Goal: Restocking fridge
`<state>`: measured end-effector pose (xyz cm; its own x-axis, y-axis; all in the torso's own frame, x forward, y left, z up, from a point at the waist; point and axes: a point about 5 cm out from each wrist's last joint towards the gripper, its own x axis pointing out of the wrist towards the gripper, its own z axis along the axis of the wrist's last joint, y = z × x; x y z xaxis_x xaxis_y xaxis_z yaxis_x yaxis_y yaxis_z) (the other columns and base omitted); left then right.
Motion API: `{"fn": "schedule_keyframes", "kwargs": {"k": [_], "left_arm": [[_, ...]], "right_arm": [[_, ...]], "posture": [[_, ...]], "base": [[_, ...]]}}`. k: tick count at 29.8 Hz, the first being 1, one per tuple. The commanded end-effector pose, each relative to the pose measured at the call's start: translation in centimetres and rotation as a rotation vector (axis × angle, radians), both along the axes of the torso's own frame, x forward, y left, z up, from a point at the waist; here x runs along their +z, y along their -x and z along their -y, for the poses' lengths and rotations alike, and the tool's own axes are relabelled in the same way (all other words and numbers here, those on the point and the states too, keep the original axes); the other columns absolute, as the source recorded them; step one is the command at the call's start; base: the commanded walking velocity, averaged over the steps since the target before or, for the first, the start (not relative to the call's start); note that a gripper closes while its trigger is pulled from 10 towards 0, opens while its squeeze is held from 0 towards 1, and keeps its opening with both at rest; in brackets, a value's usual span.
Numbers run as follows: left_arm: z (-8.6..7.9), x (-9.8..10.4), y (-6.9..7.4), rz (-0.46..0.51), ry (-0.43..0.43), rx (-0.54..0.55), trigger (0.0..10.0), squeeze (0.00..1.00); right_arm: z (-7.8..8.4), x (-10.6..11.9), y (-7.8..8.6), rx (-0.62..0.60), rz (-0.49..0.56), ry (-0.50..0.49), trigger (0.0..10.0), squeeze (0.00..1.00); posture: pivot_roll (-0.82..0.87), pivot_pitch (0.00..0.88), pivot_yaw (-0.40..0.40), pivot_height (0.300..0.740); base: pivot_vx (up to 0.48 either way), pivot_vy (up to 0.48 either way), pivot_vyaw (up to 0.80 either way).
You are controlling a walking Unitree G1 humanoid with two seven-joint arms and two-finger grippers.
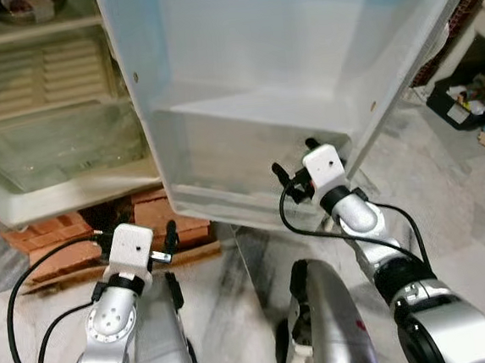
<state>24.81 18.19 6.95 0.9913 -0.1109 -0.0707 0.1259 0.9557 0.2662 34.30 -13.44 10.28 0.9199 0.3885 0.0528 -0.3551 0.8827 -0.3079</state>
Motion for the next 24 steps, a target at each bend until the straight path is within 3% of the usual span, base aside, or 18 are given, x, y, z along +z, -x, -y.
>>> {"fn": "schedule_keyframes", "kwargs": {"k": [1, 20, 21, 24], "left_arm": [[-0.2, -0.7, 0.5, -0.023, 0.004, 0.015, 10.0, 0.00], [0.5, -1.4, 0.6, -0.025, 0.031, 0.041, 10.0, 0.00], [0.5, -1.3, 0.6, -0.019, 0.036, 0.048, 10.0, 0.00], [0.3, -1.2, 0.6, -0.012, 0.039, 0.056, 10.0, 0.00]], "right_arm": [[1.1, 0.2, 0.5, -0.034, 0.026, -0.035, 10.0, 1.00], [1.4, -1.2, 5.0, -0.151, -0.003, -0.238, 10.0, 1.00], [1.2, -1.2, 5.4, -0.172, -0.015, -0.263, 10.0, 0.00], [1.1, -1.2, 5.9, -0.214, -0.041, -0.334, 10.0, 0.00]], "posture": [[0.08, 0.018, -0.043, 0.525], [0.05, 0.000, -0.021, 0.525], [0.05, 0.000, -0.019, 0.525], [0.05, 0.000, -0.019, 0.525]], "base": [[0.000, 0.000, 0.00], [0.000, 0.000, 0.00], [0.000, 0.000, 0.00], [0.000, 0.000, 0.00]]}}
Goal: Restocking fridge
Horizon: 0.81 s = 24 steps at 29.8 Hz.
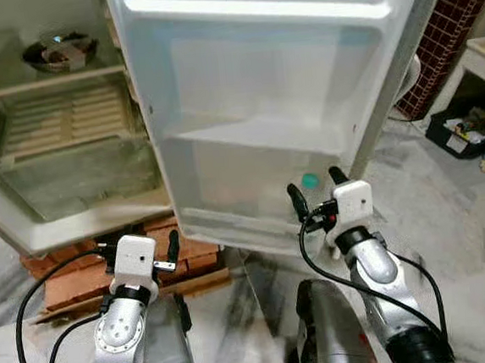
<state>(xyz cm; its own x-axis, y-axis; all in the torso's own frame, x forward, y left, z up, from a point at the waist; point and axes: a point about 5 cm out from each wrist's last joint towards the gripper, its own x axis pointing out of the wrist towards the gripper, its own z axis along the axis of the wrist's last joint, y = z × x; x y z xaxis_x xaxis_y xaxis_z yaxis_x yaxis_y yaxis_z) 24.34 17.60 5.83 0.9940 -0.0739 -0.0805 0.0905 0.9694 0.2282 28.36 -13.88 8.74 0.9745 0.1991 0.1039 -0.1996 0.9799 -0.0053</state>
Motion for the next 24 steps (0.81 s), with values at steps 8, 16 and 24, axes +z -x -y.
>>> {"fn": "schedule_keyframes", "kwargs": {"k": [8, 16, 24], "left_arm": [[-0.3, -0.2, -0.1, -0.004, 0.004, 0.007, 10.0, 0.00], [-0.2, 0.3, -0.8, 0.021, 0.011, 0.013, 10.0, 0.00], [-0.2, 0.6, -1.0, 0.047, 0.026, 0.028, 10.0, 0.00]], "right_arm": [[0.1, 1.1, 0.7, -0.015, 0.015, -0.085, 10.0, 0.00], [0.5, 2.3, 0.0, -0.005, 0.038, -0.072, 10.0, 0.00], [0.6, 3.6, 0.0, 0.036, 0.086, -0.102, 10.0, 0.00]], "posture": [[0.04, 0.000, -0.010, 0.535], [0.04, 0.000, -0.010, 0.585], [0.03, 0.000, -0.018, 0.645]], "base": [[0.000, 0.000, 0.00], [0.000, 0.000, 0.00], [0.000, 0.000, 0.00]]}}
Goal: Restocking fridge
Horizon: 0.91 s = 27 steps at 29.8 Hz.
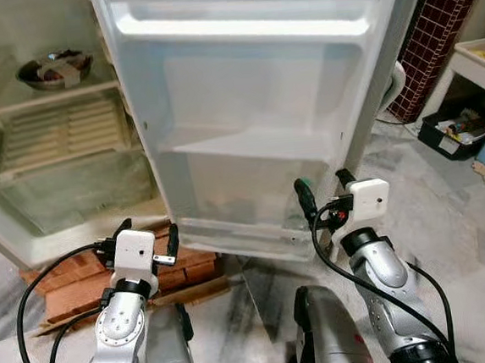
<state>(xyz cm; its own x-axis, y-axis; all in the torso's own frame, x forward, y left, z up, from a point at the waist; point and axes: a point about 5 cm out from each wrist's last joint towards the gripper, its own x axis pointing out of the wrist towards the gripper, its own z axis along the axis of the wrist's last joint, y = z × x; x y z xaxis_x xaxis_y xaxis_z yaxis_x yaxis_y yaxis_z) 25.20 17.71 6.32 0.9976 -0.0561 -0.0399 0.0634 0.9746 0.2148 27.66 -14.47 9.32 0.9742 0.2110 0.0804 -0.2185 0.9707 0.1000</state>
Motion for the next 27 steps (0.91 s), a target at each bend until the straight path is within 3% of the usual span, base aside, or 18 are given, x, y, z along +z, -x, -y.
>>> {"fn": "schedule_keyframes", "kwargs": {"k": [1, 8, 16, 23, 27], "left_arm": [[0.0, 0.0, -0.3, 0.004, 0.009, 0.008, 10.0, 0.00], [0.4, -0.2, -0.3, -0.004, 0.009, -0.005, 10.0, 0.00], [0.6, -0.4, -0.3, -0.010, 0.010, -0.008, 10.0, 0.00], [0.7, -0.4, -0.3, -0.010, 0.009, -0.012, 10.0, 0.00], [0.8, -0.4, -0.3, -0.012, 0.006, -0.019, 10.0, 0.00]], "right_arm": [[-0.2, 3.3, -0.7, 0.014, 0.137, -0.018, 10.0, 0.00], [-0.5, 3.4, -0.4, 0.038, 0.132, -0.040, 10.0, 0.00], [-0.5, 1.6, -0.2, 0.040, 0.024, 0.019, 10.0, 0.00], [-0.5, 1.6, -0.5, 0.029, 0.006, -0.016, 10.0, 0.00], [-1.0, 2.1, -0.3, 0.094, 0.039, -0.027, 10.0, 0.00]], "posture": [[0.03, 0.000, -0.019, 0.655], [0.02, 0.000, -0.016, 0.685], [0.02, 0.000, -0.019, 0.685], [0.02, 0.000, -0.020, 0.685], [0.02, 0.000, -0.020, 0.694]], "base": [[0.000, 0.000, 0.00], [0.000, 0.000, 0.00], [0.000, 0.000, 0.00], [0.000, 0.000, 0.00], [0.000, 0.000, 0.00]]}}
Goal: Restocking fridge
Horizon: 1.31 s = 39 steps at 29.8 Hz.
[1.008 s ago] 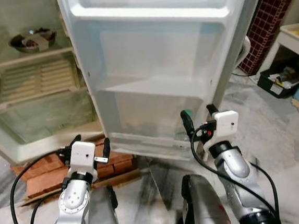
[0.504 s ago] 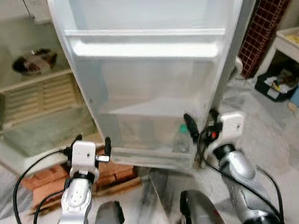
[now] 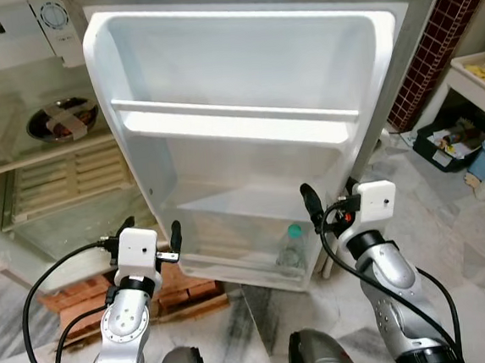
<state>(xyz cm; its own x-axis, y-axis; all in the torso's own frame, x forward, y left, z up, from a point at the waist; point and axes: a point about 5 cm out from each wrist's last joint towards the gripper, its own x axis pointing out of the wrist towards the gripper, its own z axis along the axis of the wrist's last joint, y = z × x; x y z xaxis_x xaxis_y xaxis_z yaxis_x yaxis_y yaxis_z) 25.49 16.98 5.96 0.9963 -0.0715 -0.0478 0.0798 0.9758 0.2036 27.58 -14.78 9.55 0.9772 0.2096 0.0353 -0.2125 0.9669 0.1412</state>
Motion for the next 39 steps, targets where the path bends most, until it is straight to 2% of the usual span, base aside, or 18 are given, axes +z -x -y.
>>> {"fn": "schedule_keyframes", "kwargs": {"k": [1, 10, 22, 29, 39], "left_arm": [[0.1, -0.1, 0.0, -0.003, -0.005, -0.006, 10.0, 0.00], [0.3, -0.1, -0.1, -0.004, -0.004, -0.018, 10.0, 0.00], [0.5, -0.1, -0.3, -0.001, -0.007, -0.021, 10.0, 0.00], [0.6, -0.1, -0.3, -0.003, -0.005, -0.023, 10.0, 0.00], [0.5, -0.1, -0.5, -0.002, -0.010, -0.021, 10.0, 0.00]], "right_arm": [[-1.4, 2.0, -0.4, 0.094, 0.096, 0.006, 10.0, 0.00], [-1.1, 2.0, -0.6, 0.076, 0.092, 0.014, 10.0, 0.00], [-1.2, 2.2, -0.9, 0.086, 0.108, 0.011, 10.0, 0.00], [-0.9, 1.2, -1.1, 0.061, 0.039, 0.019, 10.0, 0.00], [-0.7, 0.6, -1.1, 0.036, 0.018, 0.030, 10.0, 0.00]], "posture": [[0.02, 0.000, -0.020, 0.699], [0.02, 0.000, -0.018, 0.739], [0.02, 0.000, -0.020, 0.740], [0.02, 0.000, -0.019, 0.740], [0.02, 0.000, -0.016, 0.740]], "base": [[0.000, 0.000, 0.00], [0.000, 0.000, 0.00], [0.000, 0.000, 0.00], [-0.361, 0.000, 0.00], [-0.367, 0.000, 0.00]]}}
